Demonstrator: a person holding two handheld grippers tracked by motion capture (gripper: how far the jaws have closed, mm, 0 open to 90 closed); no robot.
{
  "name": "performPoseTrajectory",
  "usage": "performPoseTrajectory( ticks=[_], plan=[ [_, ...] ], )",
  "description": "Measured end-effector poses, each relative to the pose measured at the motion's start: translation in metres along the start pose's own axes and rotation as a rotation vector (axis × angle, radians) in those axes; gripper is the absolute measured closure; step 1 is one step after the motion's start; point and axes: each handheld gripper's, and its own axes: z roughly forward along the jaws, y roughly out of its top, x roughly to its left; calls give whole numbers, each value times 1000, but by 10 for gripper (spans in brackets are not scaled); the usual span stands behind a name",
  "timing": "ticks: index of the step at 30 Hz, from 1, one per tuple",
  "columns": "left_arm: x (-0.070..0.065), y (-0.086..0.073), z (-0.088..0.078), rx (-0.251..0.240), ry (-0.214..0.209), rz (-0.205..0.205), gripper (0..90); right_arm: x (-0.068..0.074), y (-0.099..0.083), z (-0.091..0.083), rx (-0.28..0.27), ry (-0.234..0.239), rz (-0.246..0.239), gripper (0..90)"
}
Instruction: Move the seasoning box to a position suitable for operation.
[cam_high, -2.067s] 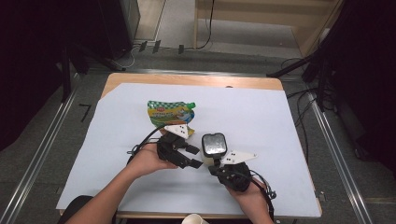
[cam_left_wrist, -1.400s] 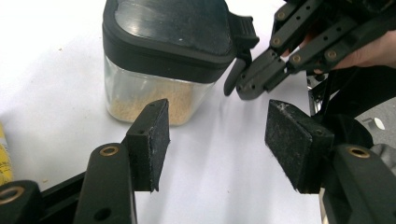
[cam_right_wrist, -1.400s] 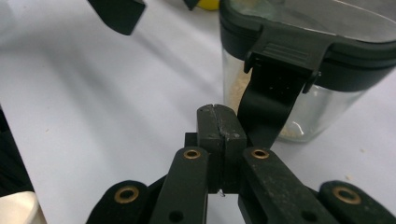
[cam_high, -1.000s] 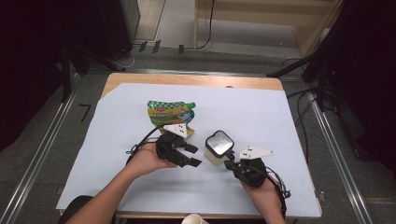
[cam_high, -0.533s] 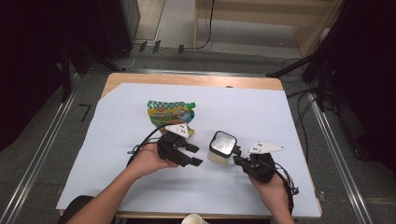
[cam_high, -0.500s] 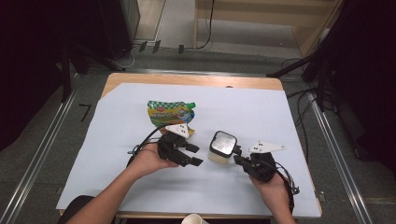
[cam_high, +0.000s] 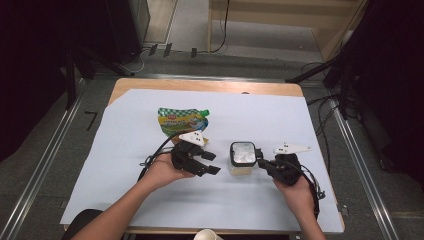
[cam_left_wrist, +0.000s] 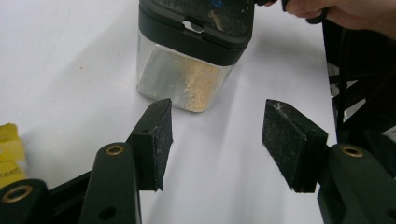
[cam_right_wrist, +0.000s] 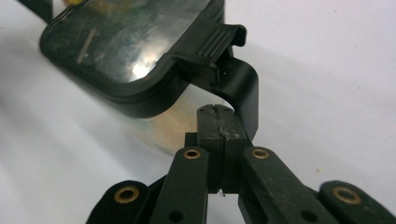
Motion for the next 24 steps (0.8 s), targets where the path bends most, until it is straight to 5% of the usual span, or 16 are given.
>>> performPoseTrajectory(
  ticks=[7,10,14,24],
  plan=[
    [-4,3,8,21,1,17,426,-13,6,7,-16,-4,31,900],
    [-3,4,8,15,11,16,399,-14,6,-4,-23,-10,35,900],
    [-1,6,9,18,12,-6,382,-22,5,-12,-46,-73,47,900],
    [4,19,18,-10,19,-37,348,-34,16,22,-19,-86,79,900]
  ],
)
